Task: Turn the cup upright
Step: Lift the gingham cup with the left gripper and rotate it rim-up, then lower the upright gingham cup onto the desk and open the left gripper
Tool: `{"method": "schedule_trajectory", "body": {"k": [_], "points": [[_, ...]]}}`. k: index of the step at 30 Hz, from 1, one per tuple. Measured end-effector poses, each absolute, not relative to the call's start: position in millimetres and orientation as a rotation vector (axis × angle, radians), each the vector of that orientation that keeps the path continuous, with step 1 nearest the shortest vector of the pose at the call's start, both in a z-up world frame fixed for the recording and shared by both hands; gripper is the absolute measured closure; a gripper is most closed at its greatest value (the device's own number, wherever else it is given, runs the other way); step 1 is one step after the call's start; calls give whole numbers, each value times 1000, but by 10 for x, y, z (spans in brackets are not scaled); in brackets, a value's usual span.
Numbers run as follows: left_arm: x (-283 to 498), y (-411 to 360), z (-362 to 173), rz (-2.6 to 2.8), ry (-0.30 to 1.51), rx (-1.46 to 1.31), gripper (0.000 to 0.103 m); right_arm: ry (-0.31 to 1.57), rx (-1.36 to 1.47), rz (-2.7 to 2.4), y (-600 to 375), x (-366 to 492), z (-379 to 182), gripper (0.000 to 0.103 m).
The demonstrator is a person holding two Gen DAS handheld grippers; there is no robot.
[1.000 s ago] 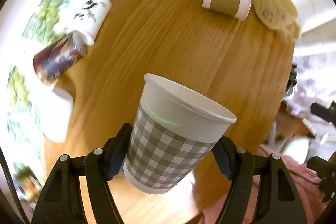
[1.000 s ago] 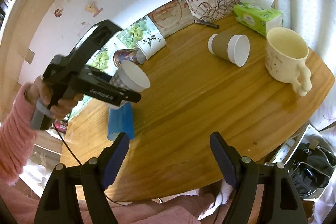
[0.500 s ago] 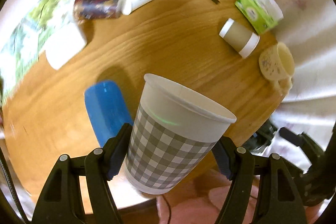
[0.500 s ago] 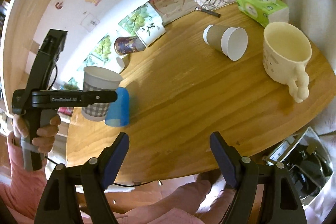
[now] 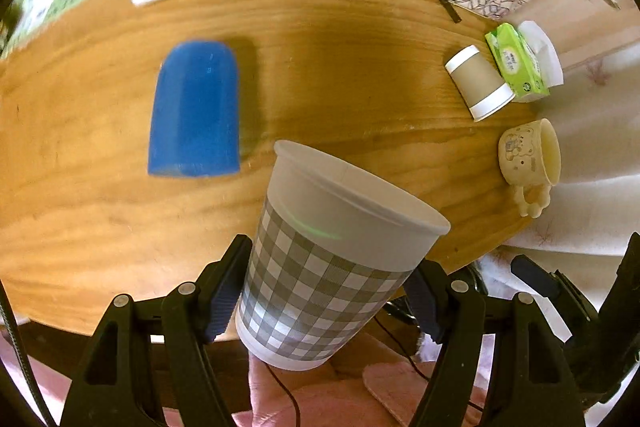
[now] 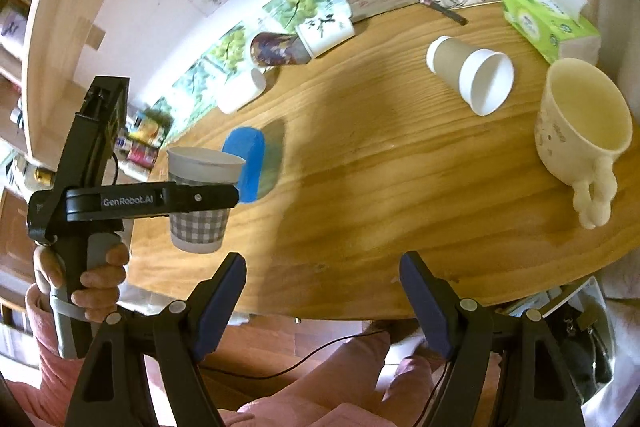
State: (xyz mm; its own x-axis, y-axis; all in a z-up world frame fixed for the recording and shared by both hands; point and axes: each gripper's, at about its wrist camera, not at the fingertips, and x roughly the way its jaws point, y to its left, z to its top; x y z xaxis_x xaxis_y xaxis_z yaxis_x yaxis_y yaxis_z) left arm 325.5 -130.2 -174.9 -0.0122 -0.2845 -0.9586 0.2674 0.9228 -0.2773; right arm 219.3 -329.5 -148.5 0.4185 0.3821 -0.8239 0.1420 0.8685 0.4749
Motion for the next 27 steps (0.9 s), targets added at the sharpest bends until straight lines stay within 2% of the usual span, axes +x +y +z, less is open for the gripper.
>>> {"method": "schedule_trajectory", "body": {"k": [12, 27], "points": [[3105, -1257, -2146, -389, 1602, -98, 28, 1214, 469, 227, -3303, 2281, -1632, 23], [3135, -1311, -2272, -367, 1589, -113, 28, 1278, 467, 260, -3280, 2369, -1804, 23]]}}
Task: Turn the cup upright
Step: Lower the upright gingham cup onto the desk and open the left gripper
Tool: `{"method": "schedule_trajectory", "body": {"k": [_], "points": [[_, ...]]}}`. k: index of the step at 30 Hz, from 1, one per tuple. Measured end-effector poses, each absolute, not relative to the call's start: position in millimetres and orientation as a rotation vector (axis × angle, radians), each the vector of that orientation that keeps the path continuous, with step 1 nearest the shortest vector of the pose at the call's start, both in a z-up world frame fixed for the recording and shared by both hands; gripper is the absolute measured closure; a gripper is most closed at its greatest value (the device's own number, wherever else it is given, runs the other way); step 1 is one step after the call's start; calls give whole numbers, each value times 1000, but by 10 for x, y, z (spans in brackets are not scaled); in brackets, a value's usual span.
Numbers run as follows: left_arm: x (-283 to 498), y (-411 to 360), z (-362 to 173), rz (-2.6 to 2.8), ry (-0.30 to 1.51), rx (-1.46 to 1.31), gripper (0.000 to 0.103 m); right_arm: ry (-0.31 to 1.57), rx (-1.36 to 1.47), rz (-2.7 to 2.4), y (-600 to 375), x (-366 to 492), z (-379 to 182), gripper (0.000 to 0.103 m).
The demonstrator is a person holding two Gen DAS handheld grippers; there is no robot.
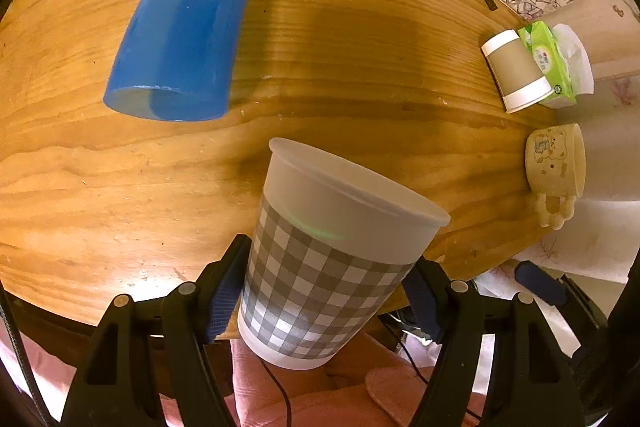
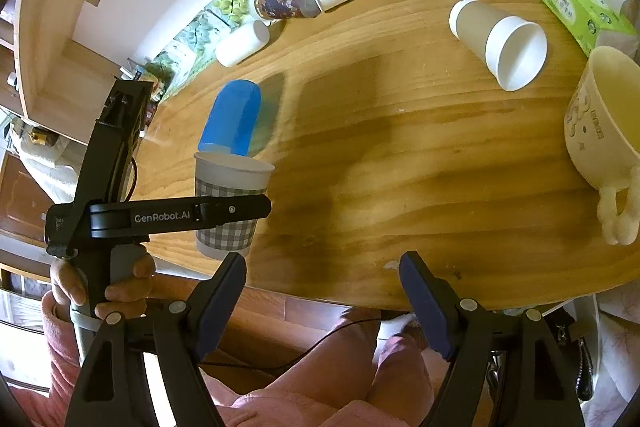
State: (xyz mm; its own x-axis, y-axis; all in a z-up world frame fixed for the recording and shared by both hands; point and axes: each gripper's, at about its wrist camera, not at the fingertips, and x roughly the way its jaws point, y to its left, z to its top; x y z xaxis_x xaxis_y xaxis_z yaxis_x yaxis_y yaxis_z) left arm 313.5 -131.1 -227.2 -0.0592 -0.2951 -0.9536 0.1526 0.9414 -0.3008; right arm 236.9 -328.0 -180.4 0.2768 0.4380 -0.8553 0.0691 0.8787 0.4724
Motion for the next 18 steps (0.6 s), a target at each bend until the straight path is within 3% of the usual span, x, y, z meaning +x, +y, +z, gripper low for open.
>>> {"method": "schedule_trajectory", "body": {"k": [18], "points": [[3144, -1344, -2403, -314, 1631, -93, 26, 1321, 487, 276, -3275, 2387, -1913, 23]]}}
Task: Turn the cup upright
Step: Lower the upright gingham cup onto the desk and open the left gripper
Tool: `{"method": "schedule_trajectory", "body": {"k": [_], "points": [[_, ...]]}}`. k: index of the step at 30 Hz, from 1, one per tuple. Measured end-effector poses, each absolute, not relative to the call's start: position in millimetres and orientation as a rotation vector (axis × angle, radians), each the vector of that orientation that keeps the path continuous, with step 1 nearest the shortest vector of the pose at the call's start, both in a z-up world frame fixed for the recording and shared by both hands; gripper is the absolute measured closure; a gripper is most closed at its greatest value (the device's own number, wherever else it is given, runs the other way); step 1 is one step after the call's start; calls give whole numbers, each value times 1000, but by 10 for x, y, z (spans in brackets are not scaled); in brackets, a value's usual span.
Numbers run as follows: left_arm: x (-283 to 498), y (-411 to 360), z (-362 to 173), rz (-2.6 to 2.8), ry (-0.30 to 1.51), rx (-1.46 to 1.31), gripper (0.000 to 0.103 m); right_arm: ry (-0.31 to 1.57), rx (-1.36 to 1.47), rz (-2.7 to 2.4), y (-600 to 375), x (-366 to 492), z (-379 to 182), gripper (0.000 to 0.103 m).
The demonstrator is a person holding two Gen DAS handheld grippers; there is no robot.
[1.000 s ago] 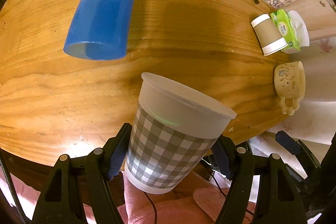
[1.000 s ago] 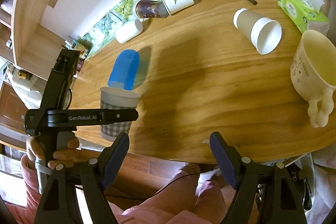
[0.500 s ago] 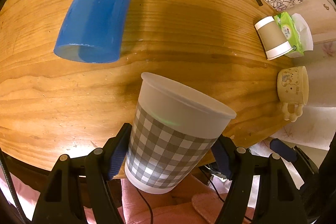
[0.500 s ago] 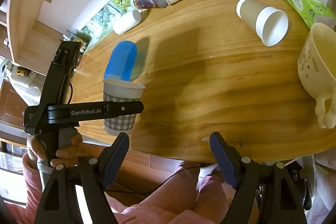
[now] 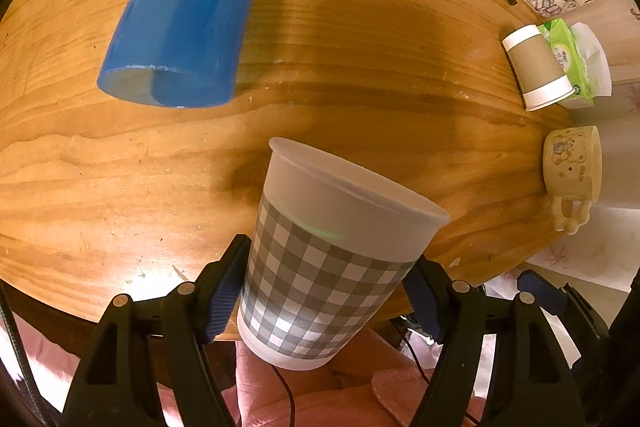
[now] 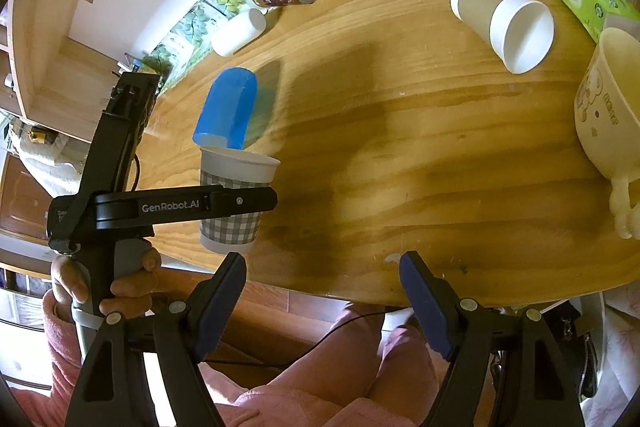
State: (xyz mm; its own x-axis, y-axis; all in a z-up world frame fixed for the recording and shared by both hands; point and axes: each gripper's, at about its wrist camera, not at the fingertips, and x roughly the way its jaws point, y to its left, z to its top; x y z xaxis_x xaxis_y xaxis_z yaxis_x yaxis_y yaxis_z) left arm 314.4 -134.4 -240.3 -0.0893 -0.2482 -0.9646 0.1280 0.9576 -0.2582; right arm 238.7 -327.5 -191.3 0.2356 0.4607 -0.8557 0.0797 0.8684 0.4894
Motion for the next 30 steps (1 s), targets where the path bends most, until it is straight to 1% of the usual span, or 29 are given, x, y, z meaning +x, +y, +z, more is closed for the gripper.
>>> {"method": "schedule_trajectory", "body": {"k": [8, 20, 22, 30], "points": [[3147, -1367, -2441, -311, 1645, -68, 21, 1338, 500, 280, -3263, 2384, -1961, 23], [3115, -1233, -2305, -368, 1596, -89, 21, 1362, 537, 291, -3216, 2388, -2046, 23], [3093, -1204, -2241, -385, 1563, -93, 21, 1364, 544, 294, -3191, 2392, -2049, 23], [3019, -1019, -1942, -396, 1336, -81, 21, 1361, 567, 301, -3084, 2431, -2072, 23]]}}
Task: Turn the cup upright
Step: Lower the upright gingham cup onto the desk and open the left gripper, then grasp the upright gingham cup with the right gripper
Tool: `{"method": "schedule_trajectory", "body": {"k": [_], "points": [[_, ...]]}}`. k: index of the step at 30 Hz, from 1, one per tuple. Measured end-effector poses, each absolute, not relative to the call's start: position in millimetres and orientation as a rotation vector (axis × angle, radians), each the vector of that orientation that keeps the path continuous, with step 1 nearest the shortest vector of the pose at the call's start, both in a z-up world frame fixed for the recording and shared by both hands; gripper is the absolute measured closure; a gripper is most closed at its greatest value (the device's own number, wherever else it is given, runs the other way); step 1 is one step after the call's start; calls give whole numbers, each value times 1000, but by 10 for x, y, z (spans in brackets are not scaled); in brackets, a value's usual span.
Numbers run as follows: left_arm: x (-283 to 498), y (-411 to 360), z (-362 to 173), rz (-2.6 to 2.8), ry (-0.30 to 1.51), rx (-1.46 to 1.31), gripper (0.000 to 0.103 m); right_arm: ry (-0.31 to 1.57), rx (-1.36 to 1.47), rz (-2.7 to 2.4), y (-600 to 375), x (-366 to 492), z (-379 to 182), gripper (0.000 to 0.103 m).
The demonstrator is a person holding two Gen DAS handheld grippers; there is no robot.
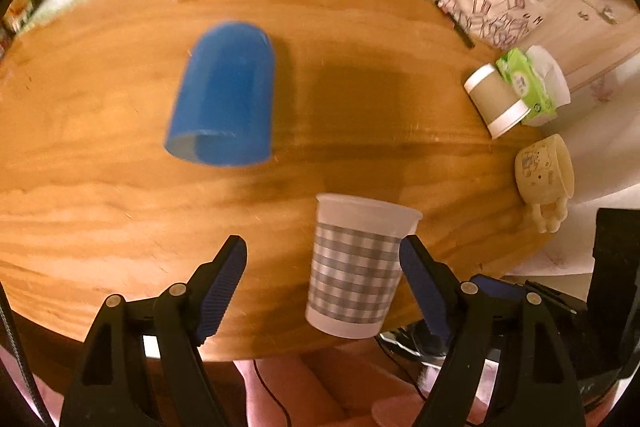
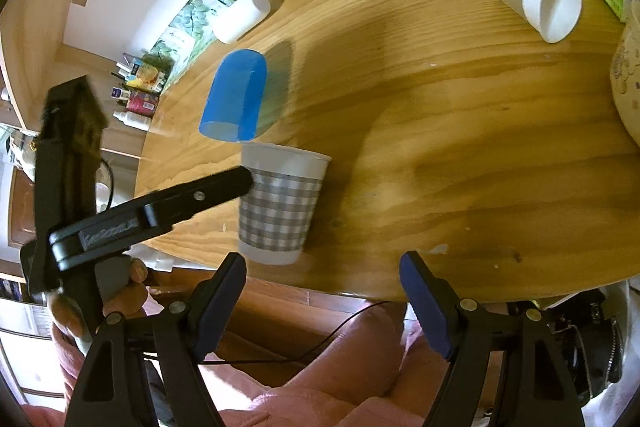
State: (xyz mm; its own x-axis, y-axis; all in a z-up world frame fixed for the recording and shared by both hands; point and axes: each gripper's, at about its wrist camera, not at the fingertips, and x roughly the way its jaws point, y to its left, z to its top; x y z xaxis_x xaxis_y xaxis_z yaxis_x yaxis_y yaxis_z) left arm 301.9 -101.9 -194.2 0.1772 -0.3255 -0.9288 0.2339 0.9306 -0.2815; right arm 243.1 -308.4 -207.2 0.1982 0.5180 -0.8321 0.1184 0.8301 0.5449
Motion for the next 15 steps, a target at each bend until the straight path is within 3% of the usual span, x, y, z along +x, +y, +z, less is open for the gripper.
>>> {"method": "schedule_trajectory", "body": {"k": [15], "points": [[2888, -271, -1674, -235, 1019, -239, 21, 1346, 599, 281, -2730, 2654, -2140, 23]]}}
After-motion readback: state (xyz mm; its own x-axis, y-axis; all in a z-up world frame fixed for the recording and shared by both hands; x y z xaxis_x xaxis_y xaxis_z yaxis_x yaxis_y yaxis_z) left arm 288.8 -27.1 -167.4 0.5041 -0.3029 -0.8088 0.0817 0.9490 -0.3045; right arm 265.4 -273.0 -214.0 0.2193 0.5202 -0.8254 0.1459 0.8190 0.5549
